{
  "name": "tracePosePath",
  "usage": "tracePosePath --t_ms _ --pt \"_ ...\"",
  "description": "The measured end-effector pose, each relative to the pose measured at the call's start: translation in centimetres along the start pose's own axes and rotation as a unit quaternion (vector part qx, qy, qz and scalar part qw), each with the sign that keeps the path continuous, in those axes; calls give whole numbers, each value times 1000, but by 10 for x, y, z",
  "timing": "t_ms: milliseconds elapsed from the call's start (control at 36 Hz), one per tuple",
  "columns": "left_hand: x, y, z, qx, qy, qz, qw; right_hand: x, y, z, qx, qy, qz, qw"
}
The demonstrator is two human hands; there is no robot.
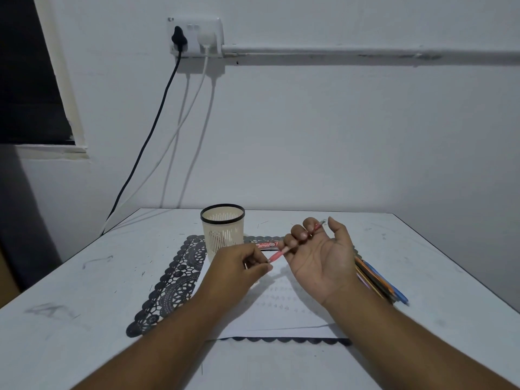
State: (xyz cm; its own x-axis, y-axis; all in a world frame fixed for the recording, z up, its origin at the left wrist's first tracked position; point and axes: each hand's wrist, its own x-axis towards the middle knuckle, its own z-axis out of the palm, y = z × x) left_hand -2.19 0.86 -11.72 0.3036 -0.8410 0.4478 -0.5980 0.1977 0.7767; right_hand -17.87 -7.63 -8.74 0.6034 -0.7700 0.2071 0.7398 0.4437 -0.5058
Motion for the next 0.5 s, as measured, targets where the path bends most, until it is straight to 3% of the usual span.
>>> tracePosePath --t_ms 500 --pt "0 0 0 -22 -27 16 999 -1 -8 -3 -19 -11 -22 1000"
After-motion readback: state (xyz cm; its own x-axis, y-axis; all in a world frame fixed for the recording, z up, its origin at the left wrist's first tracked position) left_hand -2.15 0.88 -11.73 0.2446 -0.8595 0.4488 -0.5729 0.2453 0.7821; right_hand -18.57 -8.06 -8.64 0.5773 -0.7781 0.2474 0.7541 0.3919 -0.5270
